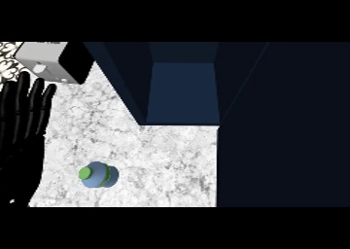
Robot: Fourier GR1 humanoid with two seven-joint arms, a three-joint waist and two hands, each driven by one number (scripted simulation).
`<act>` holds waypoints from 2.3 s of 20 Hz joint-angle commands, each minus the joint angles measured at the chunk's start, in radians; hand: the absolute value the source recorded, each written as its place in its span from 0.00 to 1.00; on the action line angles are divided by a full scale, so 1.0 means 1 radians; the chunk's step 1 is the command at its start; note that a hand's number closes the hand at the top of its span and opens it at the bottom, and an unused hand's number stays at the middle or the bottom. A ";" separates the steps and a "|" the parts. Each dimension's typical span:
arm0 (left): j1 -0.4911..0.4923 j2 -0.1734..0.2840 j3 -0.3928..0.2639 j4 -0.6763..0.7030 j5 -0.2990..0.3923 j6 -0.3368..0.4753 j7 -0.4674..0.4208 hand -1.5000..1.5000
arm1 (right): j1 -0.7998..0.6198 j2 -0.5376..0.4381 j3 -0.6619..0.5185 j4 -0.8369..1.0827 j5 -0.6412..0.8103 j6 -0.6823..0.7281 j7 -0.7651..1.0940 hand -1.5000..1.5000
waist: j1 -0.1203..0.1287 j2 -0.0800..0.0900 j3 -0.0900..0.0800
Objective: Pick up the bottled water, place it into the cabinet and close the cabinet
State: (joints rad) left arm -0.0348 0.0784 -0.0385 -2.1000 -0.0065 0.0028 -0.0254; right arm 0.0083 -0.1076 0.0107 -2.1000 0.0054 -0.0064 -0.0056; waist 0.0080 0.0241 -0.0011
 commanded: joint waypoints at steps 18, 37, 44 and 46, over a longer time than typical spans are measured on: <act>0.649 -0.078 -0.698 -0.322 -0.397 0.690 -0.010 0.00 | 0.484 -0.060 0.044 -0.401 -0.278 0.208 0.138 0.00 | -0.007 -0.035 0.002; 0.782 0.068 -0.875 -0.243 -0.338 0.908 -0.206 0.00 | 0.715 -0.034 0.029 -0.485 -0.293 0.317 0.040 0.00 | -0.014 -0.032 0.000; 0.738 0.089 -0.727 -0.217 -0.161 0.896 -0.193 0.00 | 0.778 -0.036 0.013 -0.514 -0.321 0.344 0.003 0.00 | -0.012 -0.031 -0.001; 0.675 0.039 -0.695 -0.185 -0.151 0.894 -0.159 0.00 | 0.815 -0.030 0.027 -0.546 -0.311 0.358 -0.022 0.00 | -0.023 -0.029 -0.001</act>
State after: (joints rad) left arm 0.6758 0.1313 -0.7700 -2.3067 -0.2238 0.8988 -0.1864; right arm 0.7423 -0.1427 0.0360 -2.4326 -0.2312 0.3558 -0.0873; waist -0.0127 -0.0056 -0.0014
